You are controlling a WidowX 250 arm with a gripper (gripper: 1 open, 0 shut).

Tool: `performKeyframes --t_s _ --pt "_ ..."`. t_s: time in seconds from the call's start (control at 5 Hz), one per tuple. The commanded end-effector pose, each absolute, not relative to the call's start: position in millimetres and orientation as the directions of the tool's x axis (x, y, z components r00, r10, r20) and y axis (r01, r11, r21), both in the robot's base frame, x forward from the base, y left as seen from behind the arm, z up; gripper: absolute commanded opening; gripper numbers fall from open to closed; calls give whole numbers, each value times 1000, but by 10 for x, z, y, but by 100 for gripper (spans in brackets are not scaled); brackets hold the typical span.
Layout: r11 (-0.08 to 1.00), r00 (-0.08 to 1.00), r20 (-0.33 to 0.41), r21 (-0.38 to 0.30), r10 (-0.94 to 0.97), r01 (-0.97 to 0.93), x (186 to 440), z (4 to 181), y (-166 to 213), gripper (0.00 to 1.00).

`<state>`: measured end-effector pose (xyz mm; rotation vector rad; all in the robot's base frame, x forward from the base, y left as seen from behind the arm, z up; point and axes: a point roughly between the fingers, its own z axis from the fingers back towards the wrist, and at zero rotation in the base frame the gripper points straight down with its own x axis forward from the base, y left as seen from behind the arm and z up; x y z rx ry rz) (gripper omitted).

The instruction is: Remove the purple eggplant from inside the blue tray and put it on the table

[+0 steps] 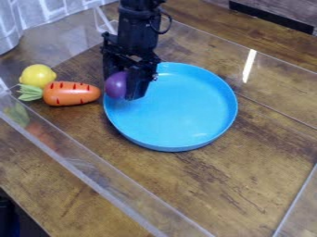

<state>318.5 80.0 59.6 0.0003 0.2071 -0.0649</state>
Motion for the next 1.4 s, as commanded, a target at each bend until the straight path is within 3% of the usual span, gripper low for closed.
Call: performKeyframes --t_s 0.0,0.6,0.8,1.2 --pt "999 997 -72 30 -40 43 3247 1096 930 0" --pt "998 999 -35 45 -40 41 3194 1304 1030 0" --pt "997 1000 -7 69 -24 25 3127 1516 1074 0" --pt "996 999 4 74 -42 42 3100 1502 1075 0"
